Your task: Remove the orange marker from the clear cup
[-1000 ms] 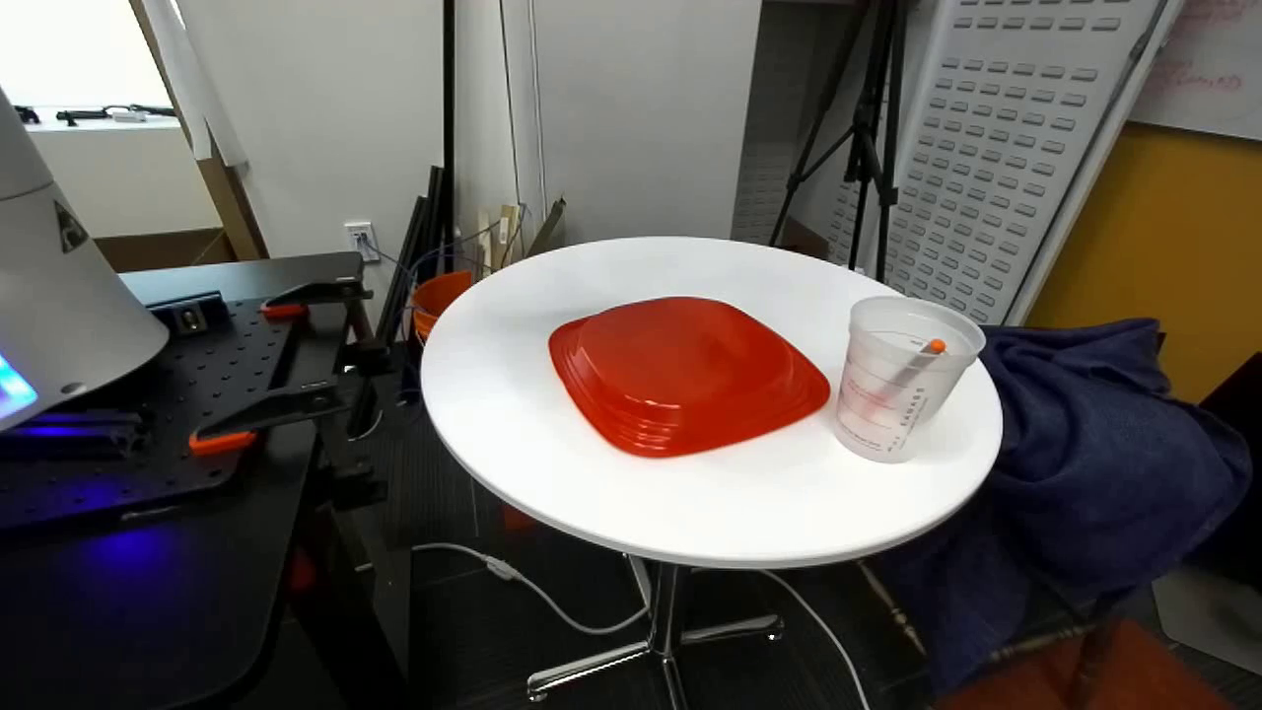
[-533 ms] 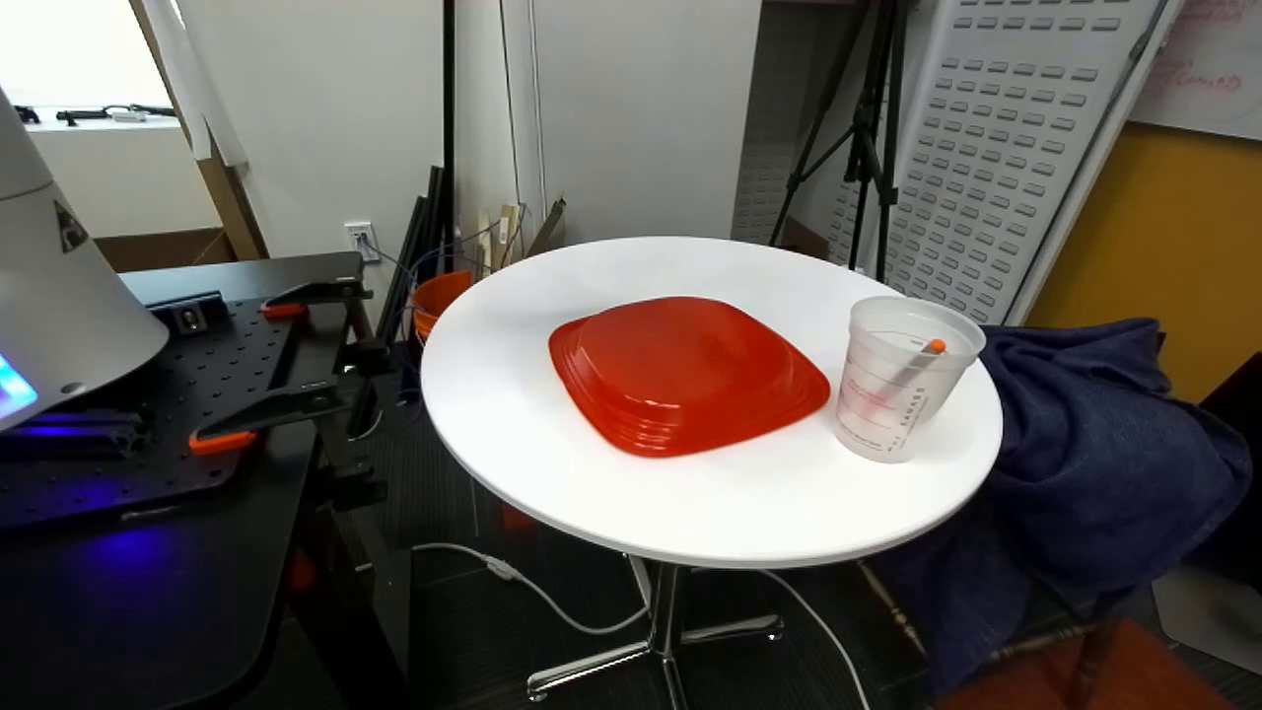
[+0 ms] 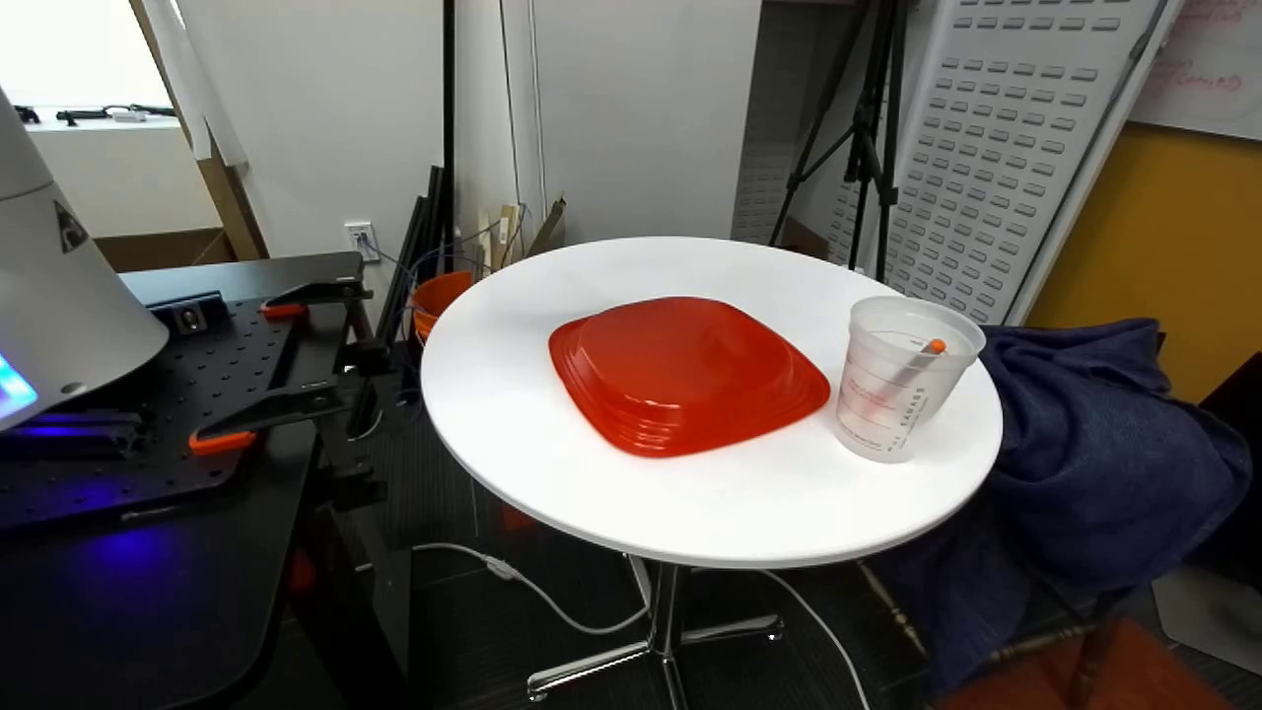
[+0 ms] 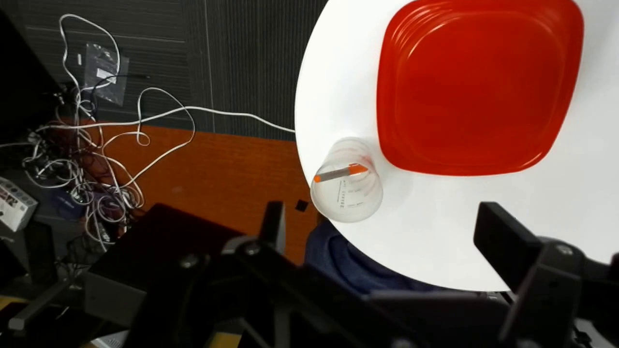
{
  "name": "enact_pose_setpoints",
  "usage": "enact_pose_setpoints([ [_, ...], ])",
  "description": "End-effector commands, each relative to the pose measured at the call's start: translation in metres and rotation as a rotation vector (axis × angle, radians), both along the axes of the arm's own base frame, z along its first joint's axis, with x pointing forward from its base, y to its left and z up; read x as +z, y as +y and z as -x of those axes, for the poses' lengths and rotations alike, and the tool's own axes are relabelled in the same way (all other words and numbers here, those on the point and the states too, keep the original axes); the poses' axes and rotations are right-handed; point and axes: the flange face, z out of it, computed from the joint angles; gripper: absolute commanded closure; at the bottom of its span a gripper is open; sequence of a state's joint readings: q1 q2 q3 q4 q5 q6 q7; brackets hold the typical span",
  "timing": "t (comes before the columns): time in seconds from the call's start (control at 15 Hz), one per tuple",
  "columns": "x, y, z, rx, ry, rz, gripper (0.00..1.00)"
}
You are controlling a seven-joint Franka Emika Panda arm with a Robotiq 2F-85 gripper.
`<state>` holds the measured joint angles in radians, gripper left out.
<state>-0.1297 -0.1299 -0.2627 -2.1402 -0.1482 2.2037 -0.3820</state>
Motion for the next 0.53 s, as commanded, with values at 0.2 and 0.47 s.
enact_pose_setpoints([
  [0.2,-0.016,-0.008,-0.028,0.035,-0.044,0.046,0.00],
  [0.47,-0.024,-0.012,-0.043,0.062,-0.028,0.061,0.00],
])
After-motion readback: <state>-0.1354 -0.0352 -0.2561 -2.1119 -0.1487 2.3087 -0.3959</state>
